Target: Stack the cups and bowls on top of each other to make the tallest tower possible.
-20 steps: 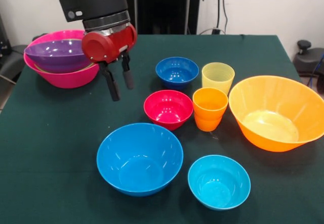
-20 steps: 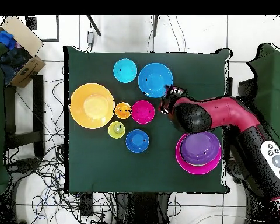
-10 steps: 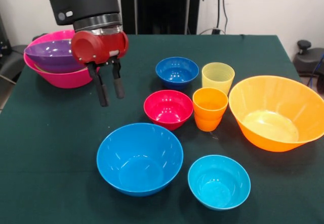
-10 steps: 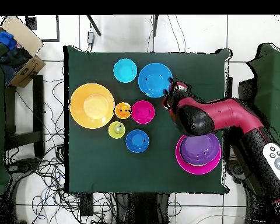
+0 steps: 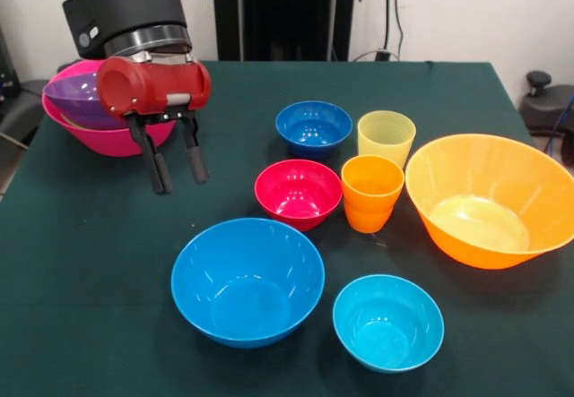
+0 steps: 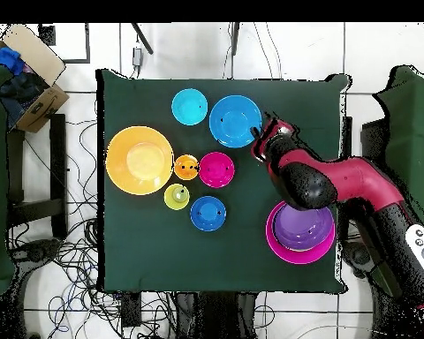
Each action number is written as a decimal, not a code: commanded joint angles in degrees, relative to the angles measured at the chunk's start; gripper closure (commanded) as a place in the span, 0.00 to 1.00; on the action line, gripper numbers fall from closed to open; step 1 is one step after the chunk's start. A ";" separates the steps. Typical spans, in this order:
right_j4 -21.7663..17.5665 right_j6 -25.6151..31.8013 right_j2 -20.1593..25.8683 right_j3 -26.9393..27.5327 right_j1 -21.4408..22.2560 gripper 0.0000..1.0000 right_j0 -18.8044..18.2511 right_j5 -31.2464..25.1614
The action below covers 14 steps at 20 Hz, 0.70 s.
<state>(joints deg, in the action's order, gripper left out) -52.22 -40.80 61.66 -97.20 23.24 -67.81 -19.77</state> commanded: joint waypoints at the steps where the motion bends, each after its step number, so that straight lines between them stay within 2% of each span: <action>1: -4.20 15.32 2.79 -2.22 -7.80 0.00 -1.10 -1.49; 7: -2.79 18.42 5.15 -2.40 -10.76 0.00 -3.34 -4.59; 11: -1.91 22.12 7.60 -2.45 -15.35 0.00 -5.83 -5.72; 14: -2.31 22.92 8.26 -2.39 -16.58 0.00 -6.44 -6.08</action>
<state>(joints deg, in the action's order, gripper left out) -52.22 -40.39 68.42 -97.44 11.82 -74.79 -19.78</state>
